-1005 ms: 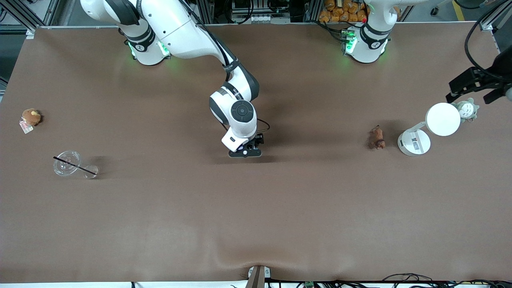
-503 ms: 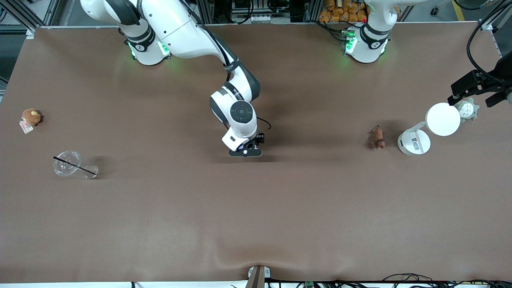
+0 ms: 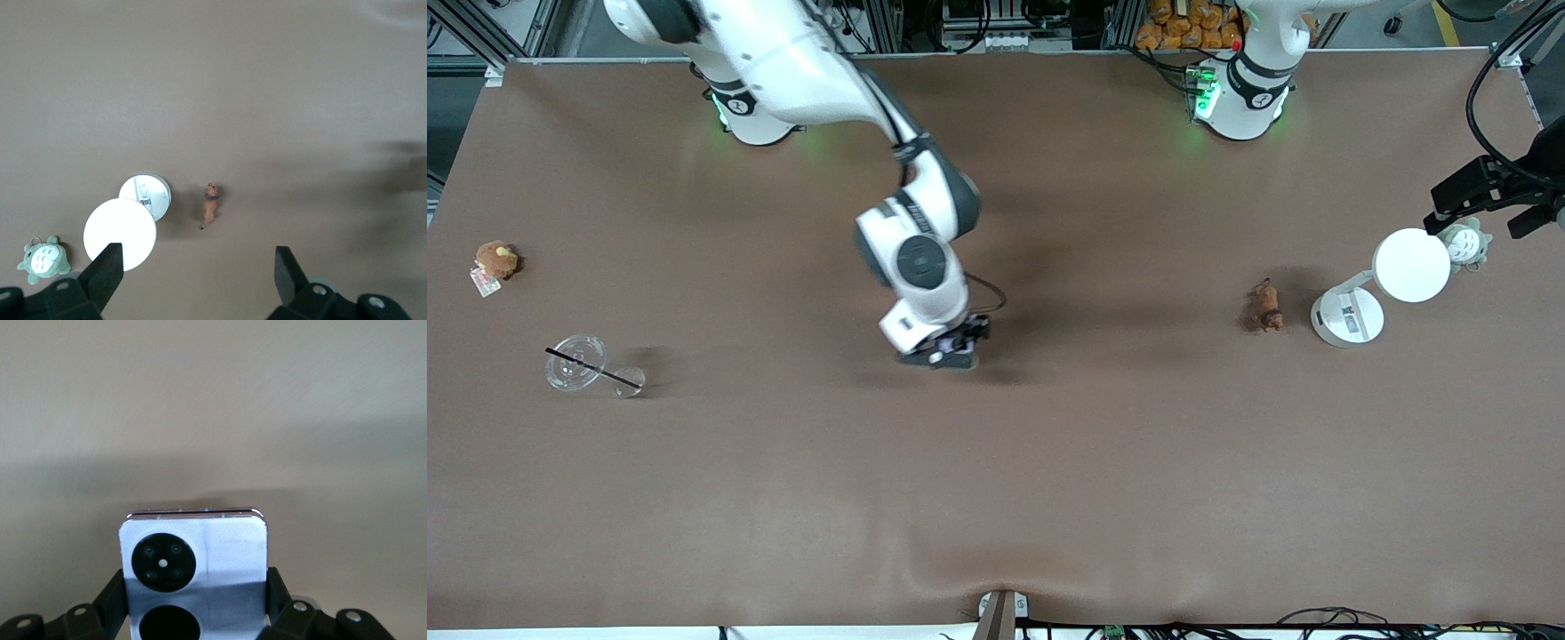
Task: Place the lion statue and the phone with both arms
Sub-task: 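Carry the phone with the right gripper toward the glass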
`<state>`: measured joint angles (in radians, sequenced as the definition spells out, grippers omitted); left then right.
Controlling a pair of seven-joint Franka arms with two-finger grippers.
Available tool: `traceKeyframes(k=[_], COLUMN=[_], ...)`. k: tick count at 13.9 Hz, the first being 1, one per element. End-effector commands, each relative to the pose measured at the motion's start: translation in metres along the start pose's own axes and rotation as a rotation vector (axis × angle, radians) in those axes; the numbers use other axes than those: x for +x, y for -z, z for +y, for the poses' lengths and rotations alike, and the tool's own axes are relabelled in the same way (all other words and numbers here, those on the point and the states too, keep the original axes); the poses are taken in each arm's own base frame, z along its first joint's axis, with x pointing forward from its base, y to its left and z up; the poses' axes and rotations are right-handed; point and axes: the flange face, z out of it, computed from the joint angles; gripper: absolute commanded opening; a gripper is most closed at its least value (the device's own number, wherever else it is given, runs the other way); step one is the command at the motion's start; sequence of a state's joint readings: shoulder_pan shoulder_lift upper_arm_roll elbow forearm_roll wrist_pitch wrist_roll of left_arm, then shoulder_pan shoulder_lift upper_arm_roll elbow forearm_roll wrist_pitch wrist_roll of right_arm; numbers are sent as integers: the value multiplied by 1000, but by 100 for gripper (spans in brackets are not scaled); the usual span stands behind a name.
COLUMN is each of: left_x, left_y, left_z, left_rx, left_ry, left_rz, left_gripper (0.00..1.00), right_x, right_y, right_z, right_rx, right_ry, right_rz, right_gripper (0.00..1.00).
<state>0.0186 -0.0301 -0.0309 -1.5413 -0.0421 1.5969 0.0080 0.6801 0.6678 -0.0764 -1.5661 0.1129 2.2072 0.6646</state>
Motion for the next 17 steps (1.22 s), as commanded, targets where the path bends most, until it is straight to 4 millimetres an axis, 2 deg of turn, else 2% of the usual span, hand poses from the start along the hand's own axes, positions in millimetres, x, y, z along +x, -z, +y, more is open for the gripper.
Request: traceKeyframes(k=[1, 2, 4, 5, 6, 7, 8, 10, 13, 15, 16, 17], left_x=[3, 3, 3, 3, 3, 4, 4, 4, 3, 3, 3, 3], left_y=[4, 3, 3, 1, 0, -1, -3, -4, -5, -6, -6, -6], left_z=[-4, -3, -3, -1, -1, 3, 1, 1, 0, -1, 0, 0], left_rx=[-19, -19, -30, -42, -42, -37, -32, -25, -23, -23, -23, -23], left_ry=[-12, -14, -12, -12, -7, -1, -4, -7, -9, -8, -10, -8], left_rz=[-7, -8, -9, -12, -14, -16, -22, -24, -33, -36, -36, -36], left_gripper=[100, 100, 100, 100, 100, 100, 100, 100, 100, 100, 100, 100], right_x=[45, 65, 111, 128, 140, 148, 153, 153, 154, 152, 152, 151], right_y=[39, 41, 35, 26, 11, -7, -26, -50, -61, -68, -68, -69], right_z=[79, 115, 213, 261, 309, 348, 376, 404, 438, 442, 442, 442], right_rx=[9, 5, 11, 16, 16, 21, 24, 27, 36, 37, 36, 36], right_ry=[4, 16, 33, 49, 50, 59, 75, 74, 93, 96, 96, 96], right_rz=[-34, -50, -71, -82, -100, -113, -118, -144, -146, -156, -156, -158], right_gripper=[3, 3, 4, 4, 5, 5, 5, 5, 8, 13, 33, 87])
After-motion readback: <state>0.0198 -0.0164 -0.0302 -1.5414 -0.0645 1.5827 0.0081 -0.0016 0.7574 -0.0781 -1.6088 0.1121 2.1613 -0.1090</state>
